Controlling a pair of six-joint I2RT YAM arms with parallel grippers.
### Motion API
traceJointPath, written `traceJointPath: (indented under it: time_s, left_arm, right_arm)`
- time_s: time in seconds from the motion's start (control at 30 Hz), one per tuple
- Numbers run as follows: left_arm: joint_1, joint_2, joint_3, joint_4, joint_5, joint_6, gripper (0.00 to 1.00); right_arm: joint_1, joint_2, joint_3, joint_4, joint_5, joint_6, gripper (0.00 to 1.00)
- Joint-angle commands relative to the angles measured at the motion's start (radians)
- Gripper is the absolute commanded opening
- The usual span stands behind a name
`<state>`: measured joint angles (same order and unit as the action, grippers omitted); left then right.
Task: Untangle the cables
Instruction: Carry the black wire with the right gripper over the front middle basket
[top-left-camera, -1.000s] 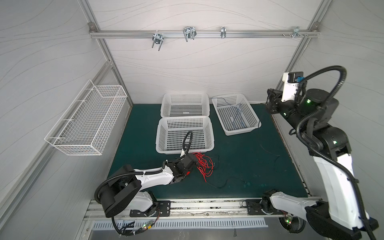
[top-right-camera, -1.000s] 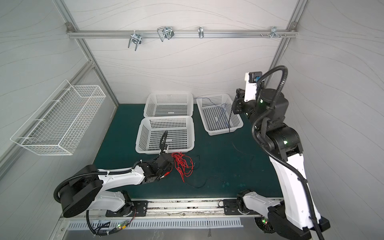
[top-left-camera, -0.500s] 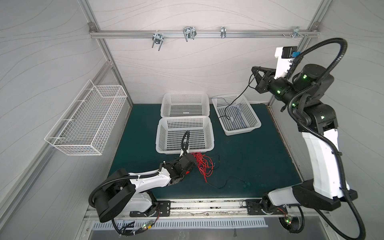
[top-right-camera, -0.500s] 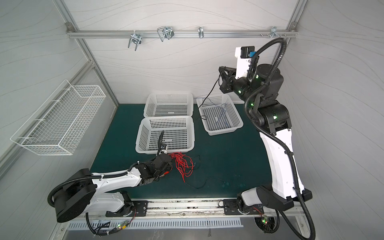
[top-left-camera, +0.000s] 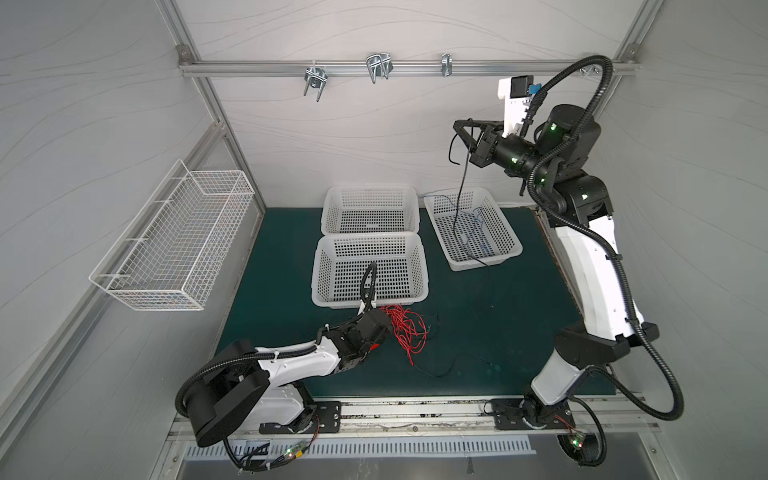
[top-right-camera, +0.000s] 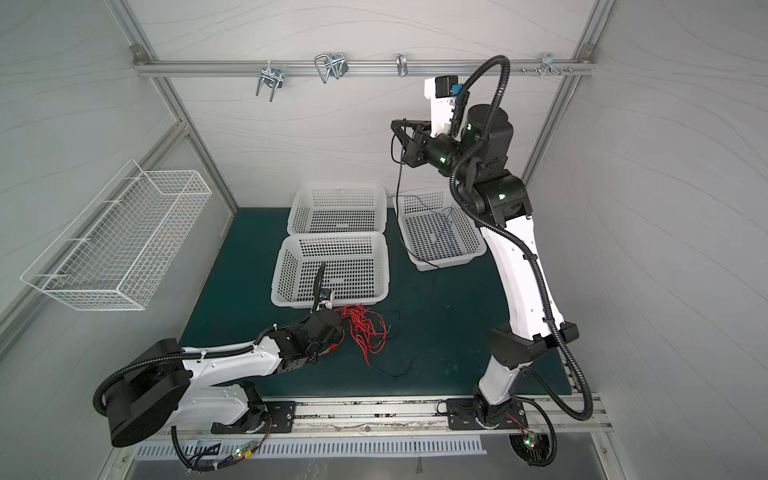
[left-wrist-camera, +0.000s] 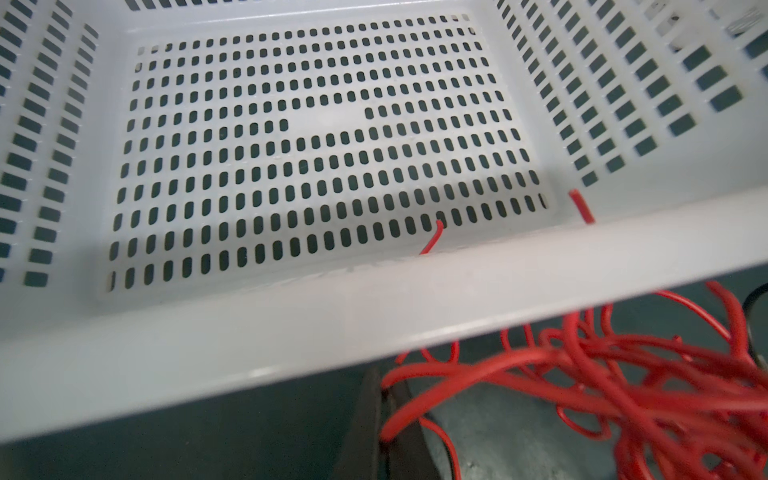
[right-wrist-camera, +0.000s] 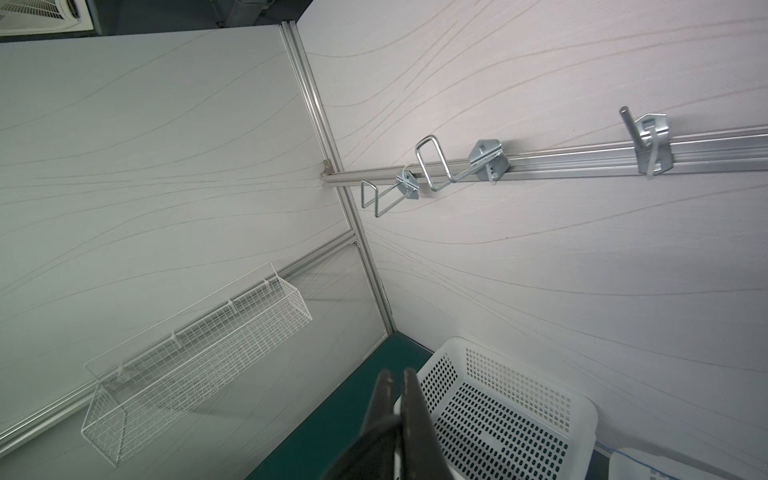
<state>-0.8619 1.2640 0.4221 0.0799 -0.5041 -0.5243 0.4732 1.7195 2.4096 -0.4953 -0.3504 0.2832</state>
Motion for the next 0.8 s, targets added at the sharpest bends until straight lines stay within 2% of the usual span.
traceJointPath:
  time_s: [0.0, 0.4, 0.53, 0.77]
  left_arm:
    - [0.006, -0.012, 0.005, 0.034, -0.012, -0.02, 0.0]
    - [0.006, 0.017, 0.009, 0.052, -0.004, -0.03, 0.0]
    - [0.006, 0.014, 0.004, 0.055, -0.005, -0.034, 0.0]
    - [0.006, 0.005, 0.001, 0.049, -0.01, -0.034, 0.0]
  right_arm:
    - [0.025, 0.011, 0.041, 0.027, -0.026, 0.0, 0.0]
    - [0.115, 0.071, 0.025, 0.043, -0.035, -0.005, 0.0]
    - [0.147, 0.07, -0.088, 0.046, -0.023, -0.02, 0.0]
    - [0.175, 0.03, -0.415, 0.078, 0.063, -0.045, 0.0]
